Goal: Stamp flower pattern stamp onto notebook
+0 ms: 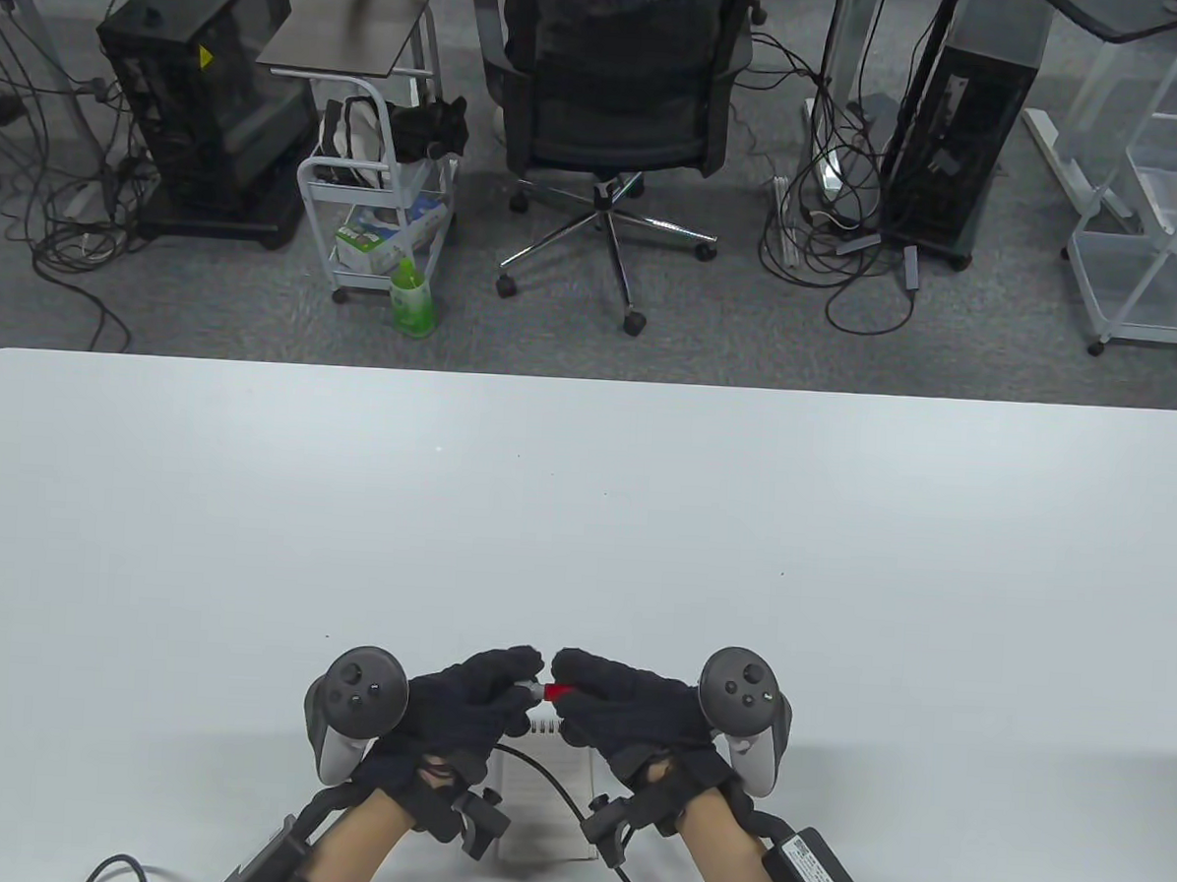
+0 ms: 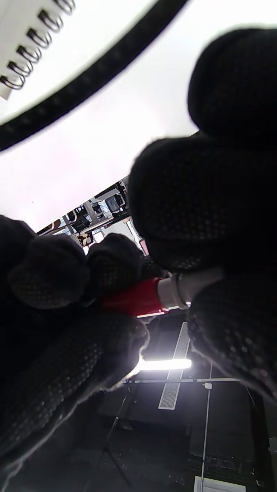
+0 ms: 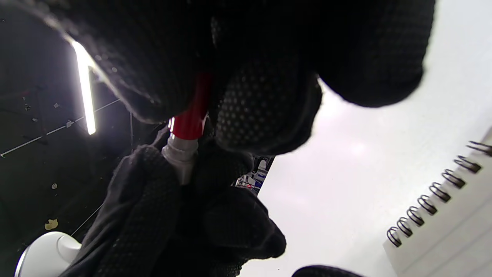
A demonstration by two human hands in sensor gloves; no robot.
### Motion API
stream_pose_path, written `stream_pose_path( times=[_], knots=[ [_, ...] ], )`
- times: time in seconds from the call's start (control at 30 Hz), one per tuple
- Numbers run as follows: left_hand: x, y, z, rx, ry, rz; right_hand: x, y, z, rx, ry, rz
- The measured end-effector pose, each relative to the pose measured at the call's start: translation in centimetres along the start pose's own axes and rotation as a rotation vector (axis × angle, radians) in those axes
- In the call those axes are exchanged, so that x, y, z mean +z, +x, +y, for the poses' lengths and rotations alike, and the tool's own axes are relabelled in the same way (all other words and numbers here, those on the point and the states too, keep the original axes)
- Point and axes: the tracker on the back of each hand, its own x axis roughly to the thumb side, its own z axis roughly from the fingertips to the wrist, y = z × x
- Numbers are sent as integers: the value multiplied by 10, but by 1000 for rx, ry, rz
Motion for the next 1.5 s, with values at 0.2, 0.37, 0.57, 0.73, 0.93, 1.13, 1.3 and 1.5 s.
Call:
stream_pose_path(
  times=[0.2,0.37,0.57,0.73,0.93,1.13,1.3,1.5],
  knots=[
    [-1,-3,5,16,-27,12,2,1,-2,33,-32,-11],
    [0,-10,32,-65,19,47,1,-5,-17,13,-87,20],
    [2,-20,71,-639,-102,200,0,-11,-26,16,-112,37],
    [3,-40,89,-939,-137,329,-2,-13,-22,52,-44,49],
    [-2,-63,86,-1096,-296,460,-4,-15,-18,70,-43,53],
    [-6,-71,76,-1146,-349,454,-4,-19,-18,115,-34,52],
    [-5,-72,77,-1139,-344,466,-4,-19,-20,120,-38,54],
    [-3,-71,76,-1148,-352,475,-3,-17,-20,138,-34,52]
  ],
)
